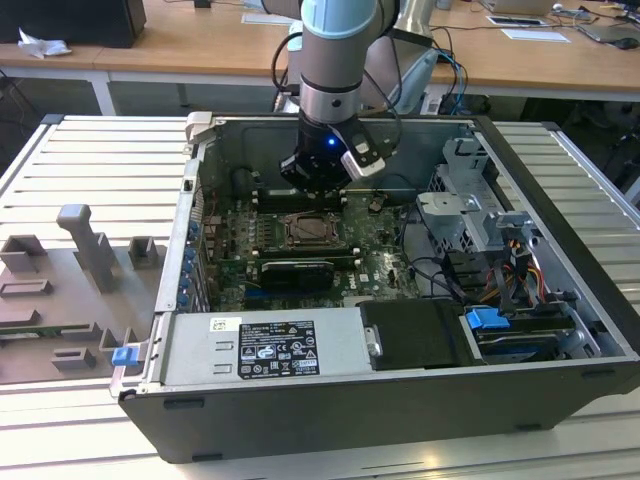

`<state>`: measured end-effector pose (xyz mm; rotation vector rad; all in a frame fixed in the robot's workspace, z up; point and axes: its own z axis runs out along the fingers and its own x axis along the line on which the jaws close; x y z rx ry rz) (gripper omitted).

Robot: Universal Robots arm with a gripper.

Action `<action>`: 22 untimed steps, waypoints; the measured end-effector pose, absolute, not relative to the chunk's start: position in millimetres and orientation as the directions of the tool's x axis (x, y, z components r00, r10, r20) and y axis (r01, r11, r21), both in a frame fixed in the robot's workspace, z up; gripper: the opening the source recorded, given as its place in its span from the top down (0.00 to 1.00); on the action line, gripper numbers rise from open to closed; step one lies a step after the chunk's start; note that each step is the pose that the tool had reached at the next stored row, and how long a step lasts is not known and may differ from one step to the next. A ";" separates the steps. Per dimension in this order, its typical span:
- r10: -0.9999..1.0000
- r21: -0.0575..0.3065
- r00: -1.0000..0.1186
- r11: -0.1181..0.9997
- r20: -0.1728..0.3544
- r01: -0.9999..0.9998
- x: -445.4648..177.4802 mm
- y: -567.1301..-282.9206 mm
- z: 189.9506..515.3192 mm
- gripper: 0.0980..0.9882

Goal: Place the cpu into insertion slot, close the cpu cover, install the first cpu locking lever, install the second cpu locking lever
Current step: 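Install the first cpu locking lever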

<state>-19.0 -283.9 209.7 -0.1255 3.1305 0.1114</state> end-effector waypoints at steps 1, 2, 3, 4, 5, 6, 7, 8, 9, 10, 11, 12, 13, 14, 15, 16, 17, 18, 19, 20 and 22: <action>-0.080 0.071 -0.997 0.994 -0.009 -0.080 -18.9 -283.9 209.0 0.99; -0.080 0.070 -0.997 0.994 -0.009 -0.080 -18.9 -283.9 208.5 0.99; -0.080 0.070 -0.997 0.994 -0.009 -0.080 -18.9 -283.9 207.9 0.99; -0.080 0.070 -0.997 0.994 -0.009 -0.080 -18.9 -284.0 207.4 0.99; -0.080 0.070 -0.997 0.994 -0.009 -0.080 -18.8 -283.9 207.0 0.99; -0.080 0.069 -0.997 0.994 -0.009 -0.080 -18.8 -284.0 206.2 0.99; -0.080 0.069 -0.997 0.994 -0.009 -0.080 -18.8 -284.0 205.8 0.99; -0.080 0.069 -0.997 0.994 -0.009 -0.080 -18.8 -284.0 205.5 0.99; -0.080 0.068 -0.997 0.994 -0.009 -0.080 -18.8 -284.0 205.2 0.99; -0.080 0.067 -0.997 0.994 -0.009 -0.080 -18.8 -284.0 205.1 0.99; -0.080 0.067 -0.997 0.995 -0.009 -0.080 -18.8 -284.0 204.9 0.99; -0.080 0.066 -0.997 0.995 -0.009 -0.080 -18.8 -284.0 204.7 0.99; -0.080 0.065 -0.997 0.995 -0.009 -0.080 -18.7 -284.0 204.5 0.99; -0.080 0.064 -0.997 0.995 -0.009 -0.080 -18.7 -284.0 204.3 0.99; -0.080 0.064 -0.997 0.995 -0.009 -0.080 -18.7 -284.0 204.0 0.99; -0.080 0.063 -0.997 0.995 -0.009 -0.080 -18.7 -284.0 203.8 0.99; -0.080 0.063 -0.997 0.995 -0.009 -0.080 -18.7 -284.0 203.4 0.99; -0.080 0.062 -0.997 0.995 -0.009 -0.080 -18.6 -284.0 203.1 0.99; -0.080 0.064 -0.997 0.995 -0.009 -0.080 -18.5 -283.7 202.4 0.99; -0.080 0.063 -0.997 0.995 -0.009 -0.080 -18.5 -283.8 202.2 0.99; -0.080 0.062 -0.997 0.995 -0.009 -0.080 -18.5 -284.0 201.6 0.99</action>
